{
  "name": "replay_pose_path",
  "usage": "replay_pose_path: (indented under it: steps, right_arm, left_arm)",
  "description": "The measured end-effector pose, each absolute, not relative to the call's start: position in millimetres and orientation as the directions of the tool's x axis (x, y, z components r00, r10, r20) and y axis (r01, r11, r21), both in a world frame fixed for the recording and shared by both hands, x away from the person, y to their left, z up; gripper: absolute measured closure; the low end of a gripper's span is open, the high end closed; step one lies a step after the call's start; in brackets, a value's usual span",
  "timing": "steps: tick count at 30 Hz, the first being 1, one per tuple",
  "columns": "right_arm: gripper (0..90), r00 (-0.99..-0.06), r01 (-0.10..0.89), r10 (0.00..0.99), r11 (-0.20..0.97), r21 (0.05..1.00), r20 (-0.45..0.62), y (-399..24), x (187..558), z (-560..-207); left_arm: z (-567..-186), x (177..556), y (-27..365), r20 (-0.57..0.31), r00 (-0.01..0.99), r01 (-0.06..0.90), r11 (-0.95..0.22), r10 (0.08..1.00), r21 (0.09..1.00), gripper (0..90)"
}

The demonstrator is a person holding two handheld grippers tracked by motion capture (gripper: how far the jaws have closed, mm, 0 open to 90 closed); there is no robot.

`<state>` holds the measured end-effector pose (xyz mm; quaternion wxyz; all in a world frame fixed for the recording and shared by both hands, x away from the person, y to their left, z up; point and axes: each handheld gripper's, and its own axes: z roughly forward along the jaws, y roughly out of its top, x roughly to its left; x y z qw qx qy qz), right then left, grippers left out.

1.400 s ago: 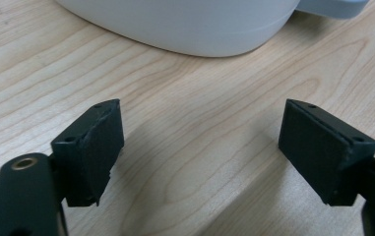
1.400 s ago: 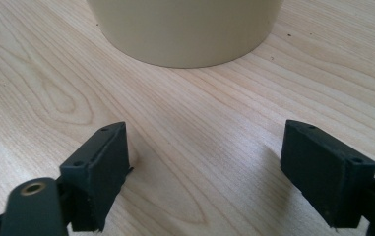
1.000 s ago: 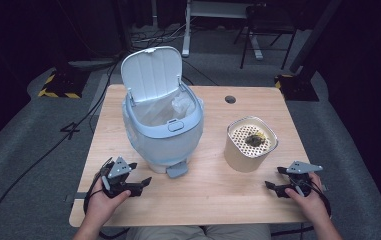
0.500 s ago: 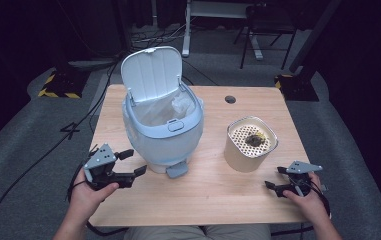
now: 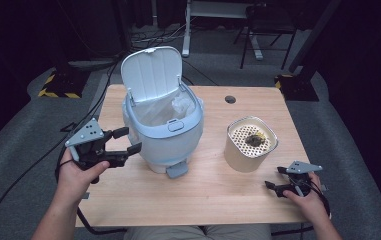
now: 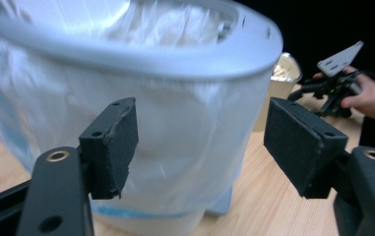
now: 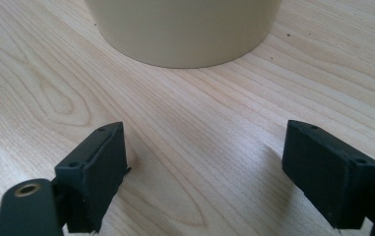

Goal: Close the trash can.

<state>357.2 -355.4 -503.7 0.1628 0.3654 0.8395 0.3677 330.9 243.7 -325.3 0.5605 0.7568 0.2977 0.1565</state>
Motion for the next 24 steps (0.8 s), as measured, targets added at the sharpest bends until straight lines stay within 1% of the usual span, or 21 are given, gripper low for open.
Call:
replay_pose_path:
  steps: [4,11,13,15,21,24]
  right_arm:
    - [17.2,-0.679,0.495,0.734,0.462,0.736,-0.004,-355,357,-504]
    - [17.2,-0.679,0.495,0.734,0.462,0.736,-0.004,-355,357,-504]
    - [17.2,-0.679,0.494,0.734,0.462,0.736,-0.004,-355,357,-504]
    - [17.2,-0.679,0.495,0.734,0.462,0.736,-0.004,-355,357,-504]
    - [17.2,-0.679,0.494,0.734,0.462,0.736,-0.004,-355,357,-504]
    - [17.2,-0.679,0.494,0.734,0.462,0.736,-0.004,-355,357,-504]
  left_arm:
    - [-310,340,252,-0.092,0.778,0.251,-0.173,0.621,0.952,31.1]
    - [-283,358,263,-0.087,0.748,0.225,-0.128,0.658,0.966,31.1]
    - [-277,365,264,-0.086,0.757,0.222,-0.130,0.648,0.966,30.9]
    - [-272,372,266,-0.105,0.775,0.233,-0.127,0.623,0.964,28.8]
    - [-254,391,270,-0.091,0.768,0.220,-0.128,0.634,0.967,27.4]
    - [-248,401,270,-0.094,0.749,0.236,-0.131,0.655,0.963,27.5]
